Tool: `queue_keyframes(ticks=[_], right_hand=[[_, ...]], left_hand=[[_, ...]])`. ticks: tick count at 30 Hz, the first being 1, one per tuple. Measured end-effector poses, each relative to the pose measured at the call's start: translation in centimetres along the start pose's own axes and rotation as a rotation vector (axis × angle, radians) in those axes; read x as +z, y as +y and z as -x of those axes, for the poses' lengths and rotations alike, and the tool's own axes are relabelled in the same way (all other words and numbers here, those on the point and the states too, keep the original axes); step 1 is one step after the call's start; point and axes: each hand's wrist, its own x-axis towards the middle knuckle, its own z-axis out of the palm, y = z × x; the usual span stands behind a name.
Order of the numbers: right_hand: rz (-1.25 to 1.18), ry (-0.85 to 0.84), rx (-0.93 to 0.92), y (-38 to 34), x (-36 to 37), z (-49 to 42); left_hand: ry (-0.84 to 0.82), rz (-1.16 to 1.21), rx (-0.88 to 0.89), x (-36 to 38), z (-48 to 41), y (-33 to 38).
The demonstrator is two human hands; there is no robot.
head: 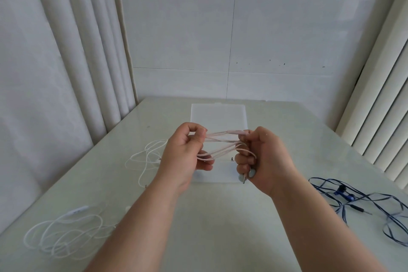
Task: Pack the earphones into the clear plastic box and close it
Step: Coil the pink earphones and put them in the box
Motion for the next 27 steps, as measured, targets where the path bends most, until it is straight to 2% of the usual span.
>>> queue_keyframes(ticks=[3, 6, 11, 16, 19, 21, 24, 27], right_hand=[[0.152, 0.027, -0.011, 0.1, 0.1, 0.2], [0.407, 0.2, -0.152, 0.8, 0.8, 0.2], [0.596, 0.384, -0.358, 1.4, 0.9, -0.2], [0.588, 0.314, -0.396, 0.8, 0.6, -0.2], [0.578, 0.227, -0.336, 0.4, 0.5, 0.0], [0.671, 0.211, -0.355, 0.2, 0.3, 0.1], [0.942, 0.301, -0.46, 0.1, 0.2, 0.3], [0.96, 0.354, -0.483, 0.1, 0.1, 0.1]], left_hand=[[0.059, -0.115, 0.066, 0.0, -0.1, -0.2], [0.069, -0.198, 0.104, -0.1, -0.1, -0.3], [0.021, -0.235, 0.118, -0.1, 0.1, 0.0], [-0.005, -0.207, 0.147, -0.7, 0.1, 0.6], [0.049, -0.197, 0.152, -0.9, 0.0, 0.7], [0.094, -0.205, 0.168, -1.0, -0.1, 0.7], [0.085, -0.308, 0.167, -0.9, -0.2, 0.5], [0.002, -0.576, 0.224, -0.9, -0.4, -0.1]])
